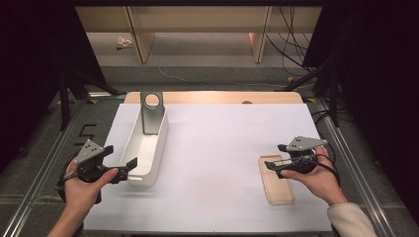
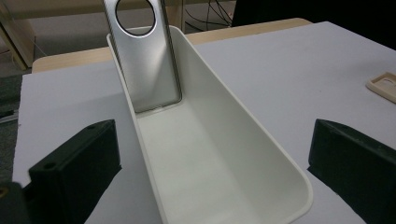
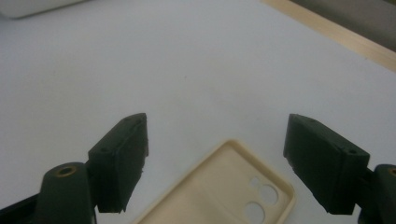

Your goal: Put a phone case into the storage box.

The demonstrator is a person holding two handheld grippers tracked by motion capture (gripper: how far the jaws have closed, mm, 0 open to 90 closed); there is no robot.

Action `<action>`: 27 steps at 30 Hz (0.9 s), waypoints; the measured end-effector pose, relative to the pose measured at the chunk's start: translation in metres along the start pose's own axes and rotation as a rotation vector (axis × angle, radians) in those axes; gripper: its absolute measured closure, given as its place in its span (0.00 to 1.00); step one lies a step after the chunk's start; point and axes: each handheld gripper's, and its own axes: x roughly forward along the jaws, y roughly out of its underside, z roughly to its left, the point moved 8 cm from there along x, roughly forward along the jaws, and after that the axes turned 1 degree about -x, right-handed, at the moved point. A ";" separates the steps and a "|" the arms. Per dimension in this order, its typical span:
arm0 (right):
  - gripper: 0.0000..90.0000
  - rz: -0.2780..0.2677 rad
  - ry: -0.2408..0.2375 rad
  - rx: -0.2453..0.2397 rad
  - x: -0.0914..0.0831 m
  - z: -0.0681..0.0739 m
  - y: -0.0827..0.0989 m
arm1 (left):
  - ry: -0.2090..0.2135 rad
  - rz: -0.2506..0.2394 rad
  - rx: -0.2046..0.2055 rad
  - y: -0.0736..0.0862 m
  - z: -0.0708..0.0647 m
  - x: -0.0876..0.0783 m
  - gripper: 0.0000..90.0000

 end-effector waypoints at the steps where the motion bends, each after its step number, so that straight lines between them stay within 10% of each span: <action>1: 0.26 0.017 -0.008 -0.013 0.000 0.001 0.002 | 0.000 0.000 0.000 0.000 0.000 0.000 0.02; 27: 0.27 0.549 -0.184 -0.443 -0.016 0.033 0.046 | 0.009 -0.005 0.002 -0.002 -0.003 0.001 0.02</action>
